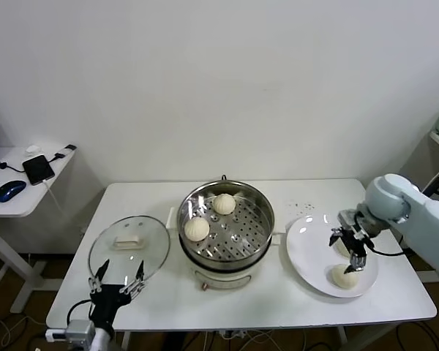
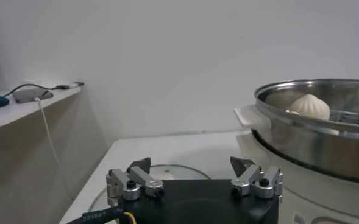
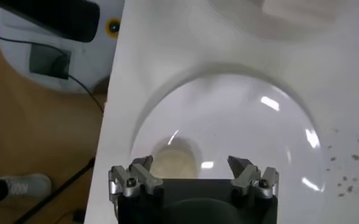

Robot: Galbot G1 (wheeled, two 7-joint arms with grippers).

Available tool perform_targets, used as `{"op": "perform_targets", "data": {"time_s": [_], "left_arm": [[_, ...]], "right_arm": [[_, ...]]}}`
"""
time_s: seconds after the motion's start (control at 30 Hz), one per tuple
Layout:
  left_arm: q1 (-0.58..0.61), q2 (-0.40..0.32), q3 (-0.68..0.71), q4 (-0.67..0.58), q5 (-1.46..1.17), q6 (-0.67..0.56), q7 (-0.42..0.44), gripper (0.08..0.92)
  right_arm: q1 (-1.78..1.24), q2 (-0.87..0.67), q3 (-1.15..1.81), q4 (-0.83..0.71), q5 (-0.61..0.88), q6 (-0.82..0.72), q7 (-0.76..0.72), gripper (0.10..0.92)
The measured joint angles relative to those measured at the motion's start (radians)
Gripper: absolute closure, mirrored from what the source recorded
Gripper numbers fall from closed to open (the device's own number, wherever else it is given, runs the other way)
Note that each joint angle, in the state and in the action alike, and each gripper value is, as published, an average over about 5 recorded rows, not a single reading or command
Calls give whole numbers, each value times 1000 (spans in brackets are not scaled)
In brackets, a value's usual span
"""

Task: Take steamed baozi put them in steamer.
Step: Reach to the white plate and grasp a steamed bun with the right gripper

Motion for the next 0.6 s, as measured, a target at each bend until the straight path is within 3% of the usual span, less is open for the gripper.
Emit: {"op": "perform_targets", "data": {"time_s": [0.6], "left_arm": [[46, 6, -7, -16, 17, -10, -2, 177]], "right_arm": [[-172, 59, 155, -86, -132, 42, 31, 203]]}}
